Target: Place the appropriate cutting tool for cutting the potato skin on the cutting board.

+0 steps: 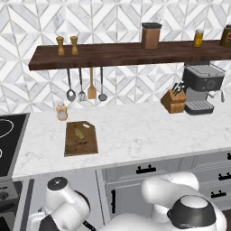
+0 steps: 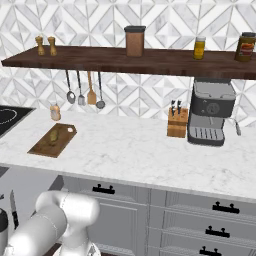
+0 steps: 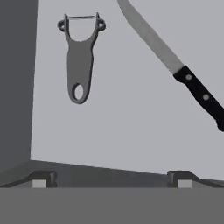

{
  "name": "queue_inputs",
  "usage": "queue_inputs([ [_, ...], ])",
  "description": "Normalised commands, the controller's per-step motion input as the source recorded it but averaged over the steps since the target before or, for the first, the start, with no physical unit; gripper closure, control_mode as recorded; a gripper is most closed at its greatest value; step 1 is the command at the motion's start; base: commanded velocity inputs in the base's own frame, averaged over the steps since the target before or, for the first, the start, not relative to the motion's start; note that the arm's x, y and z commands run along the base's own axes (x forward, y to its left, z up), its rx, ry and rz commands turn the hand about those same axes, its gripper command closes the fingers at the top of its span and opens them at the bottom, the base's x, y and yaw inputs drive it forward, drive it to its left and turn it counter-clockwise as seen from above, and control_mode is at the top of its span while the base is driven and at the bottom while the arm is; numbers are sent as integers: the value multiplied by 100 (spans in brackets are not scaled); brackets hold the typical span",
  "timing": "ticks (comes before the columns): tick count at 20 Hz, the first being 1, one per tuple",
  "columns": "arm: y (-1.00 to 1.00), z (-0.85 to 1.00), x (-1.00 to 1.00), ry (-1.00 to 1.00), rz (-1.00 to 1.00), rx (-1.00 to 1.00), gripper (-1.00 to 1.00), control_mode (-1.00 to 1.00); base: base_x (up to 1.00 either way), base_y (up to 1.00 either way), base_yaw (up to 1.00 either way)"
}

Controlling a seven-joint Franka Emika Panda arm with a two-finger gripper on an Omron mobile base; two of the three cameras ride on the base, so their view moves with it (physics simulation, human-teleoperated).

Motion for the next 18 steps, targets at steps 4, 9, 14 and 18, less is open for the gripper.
queue_inputs([
  [4, 31, 10, 40, -31, -1, 0, -100, -100, 0, 0, 0],
  [9, 26, 1, 75, 3, 0, 0, -100, -100, 0, 0, 0],
  [14, 21, -26, 40, 19, 0, -6, -100, -100, 0, 0, 0],
  [18, 0, -47, 1, 11, 0, -9, -100, -100, 0, 0, 0],
])
